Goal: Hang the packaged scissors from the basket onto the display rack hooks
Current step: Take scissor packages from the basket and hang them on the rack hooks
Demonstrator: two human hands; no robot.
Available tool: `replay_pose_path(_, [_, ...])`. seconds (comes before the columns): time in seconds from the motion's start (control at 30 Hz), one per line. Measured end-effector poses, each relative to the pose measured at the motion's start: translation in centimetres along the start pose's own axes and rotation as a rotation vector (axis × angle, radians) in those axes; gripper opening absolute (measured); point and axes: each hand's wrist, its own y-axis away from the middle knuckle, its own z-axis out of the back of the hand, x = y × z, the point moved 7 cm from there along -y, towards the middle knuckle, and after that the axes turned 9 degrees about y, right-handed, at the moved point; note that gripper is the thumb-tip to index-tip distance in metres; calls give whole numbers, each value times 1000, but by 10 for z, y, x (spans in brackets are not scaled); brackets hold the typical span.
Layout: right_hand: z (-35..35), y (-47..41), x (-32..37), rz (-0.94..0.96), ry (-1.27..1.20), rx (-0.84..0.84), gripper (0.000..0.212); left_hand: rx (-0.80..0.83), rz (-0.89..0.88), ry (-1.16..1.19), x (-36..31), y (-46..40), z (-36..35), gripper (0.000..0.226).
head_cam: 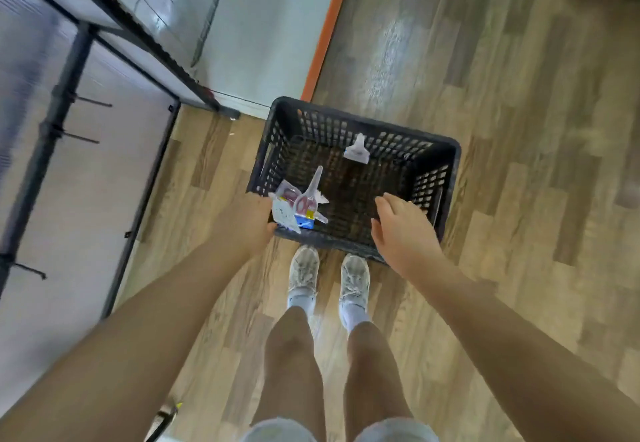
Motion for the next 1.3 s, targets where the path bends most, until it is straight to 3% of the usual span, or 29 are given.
replay_pose_path(0.13, [-109,-29,16,126,46,139,44,129,13,-120,36,-60,-81,20])
replay_pose_path(0.27, [-187,-75,20,136,57,143,52,154,48,-111,54,-123,-133,17])
replay_pose_path(0.5, [-281,-157,40,348,161,261,64,222,-146,-399,52,-245,-192,49])
replay_pose_path(0.6, [-321,-195,47,441,217,228,62,217,-134,-395,62,-299,-210,56])
replay_pose_path(0.7, [-359,-236,55,519,265,186,57,191,-100,-327,69,-347,-227,36])
replay_pose_path(0.9, [-418,-296,83,776,419,22,71,296,-280,-657,72,-419,-273,37])
replay_pose_path(1.07, [-414,-317,83,701,219,-17,85,246,-400,-750,67,-444,-279,44])
replay_pose_path(1.23, [-403,-321,53,472,47,35,62,252,-324,-619,78,-448,-279,42])
replay_pose_path(1.3, [-403,-324,37,388,-88,149,51,231,-283,-650,81,-449,-277,30])
